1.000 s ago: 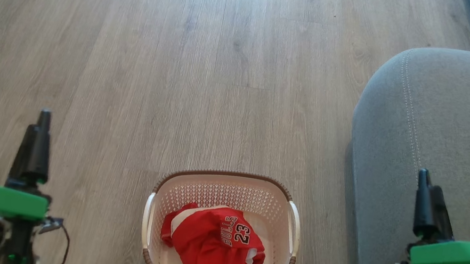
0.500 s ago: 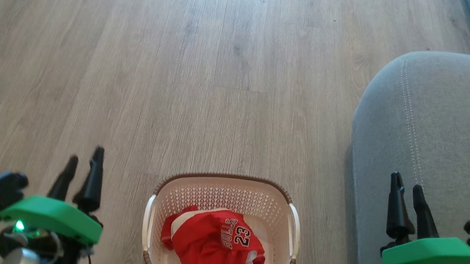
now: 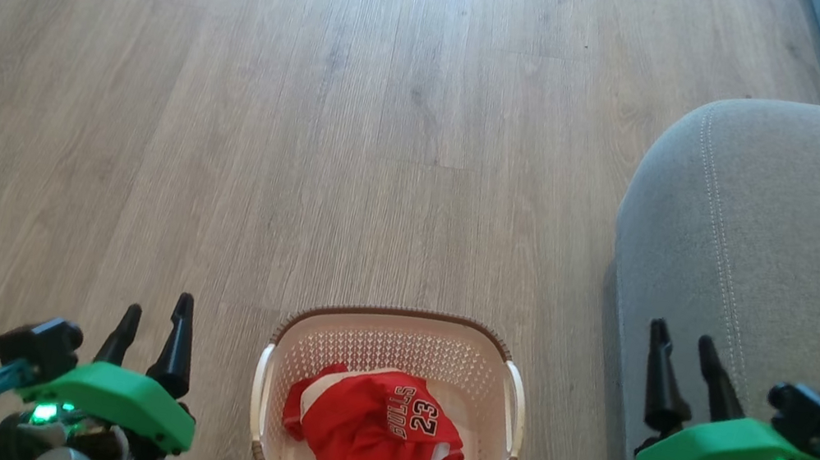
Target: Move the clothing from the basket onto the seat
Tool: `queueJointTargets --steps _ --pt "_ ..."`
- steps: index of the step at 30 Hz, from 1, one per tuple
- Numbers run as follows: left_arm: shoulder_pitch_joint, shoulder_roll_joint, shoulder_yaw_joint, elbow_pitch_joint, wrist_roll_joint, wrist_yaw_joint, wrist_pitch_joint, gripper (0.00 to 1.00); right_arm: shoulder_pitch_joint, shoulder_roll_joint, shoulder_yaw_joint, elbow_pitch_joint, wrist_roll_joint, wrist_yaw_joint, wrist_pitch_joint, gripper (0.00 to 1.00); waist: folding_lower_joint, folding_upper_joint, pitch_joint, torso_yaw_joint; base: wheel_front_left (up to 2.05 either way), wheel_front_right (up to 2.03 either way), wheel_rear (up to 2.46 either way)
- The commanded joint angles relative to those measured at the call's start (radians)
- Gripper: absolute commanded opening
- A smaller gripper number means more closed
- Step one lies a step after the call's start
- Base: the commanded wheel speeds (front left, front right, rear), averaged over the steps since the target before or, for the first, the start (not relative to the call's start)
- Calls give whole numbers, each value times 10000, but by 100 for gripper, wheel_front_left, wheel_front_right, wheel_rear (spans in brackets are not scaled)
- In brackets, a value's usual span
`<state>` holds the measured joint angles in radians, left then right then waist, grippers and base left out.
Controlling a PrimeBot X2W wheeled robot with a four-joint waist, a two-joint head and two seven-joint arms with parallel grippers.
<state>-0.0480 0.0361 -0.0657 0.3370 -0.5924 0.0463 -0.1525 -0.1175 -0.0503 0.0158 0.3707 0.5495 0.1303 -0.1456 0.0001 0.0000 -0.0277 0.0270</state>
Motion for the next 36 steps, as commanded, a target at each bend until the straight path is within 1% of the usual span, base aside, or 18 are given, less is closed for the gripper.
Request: queueJointTargets --steps 1,10,14,19,25,32,36 --pt "-627 110 168 -308 394 89 -154 100 -629 -4 278 -144 -430 4 -211 100 -1 0 -9 4 0 0 0" --pt "-664 119 94 -544 1662 546 -417 100 -952 -2 562 308 -1662 4 -478 100 -1 0 -72 40 0 0 0" --pt "-645 124 -58 -647 2427 774 -592 100 -1090 -1 826 651 -2260 4 -655 100 -1 0 -102 69 0 0 0" --pt "-651 129 -231 -625 3246 910 -738 100 -1264 -1 1079 1174 -2743 4 -803 100 -1 0 -104 87 0 0 0" --pt "-706 135 -377 -635 4196 1099 -914 100 -1503 0 1256 1455 -3360 4 -981 100 -1 0 -85 94 0 0 0" --pt "-741 140 -474 -648 4891 1250 -1090 100 -1658 1 1343 1655 -3871 4 -1159 100 -1 0 -114 106 0 0 0" --pt "-736 141 -482 -619 4870 1240 -1092 100 -1680 1 1392 1835 -3629 4 -1161 100 -1 0 -130 95 0 0 0"
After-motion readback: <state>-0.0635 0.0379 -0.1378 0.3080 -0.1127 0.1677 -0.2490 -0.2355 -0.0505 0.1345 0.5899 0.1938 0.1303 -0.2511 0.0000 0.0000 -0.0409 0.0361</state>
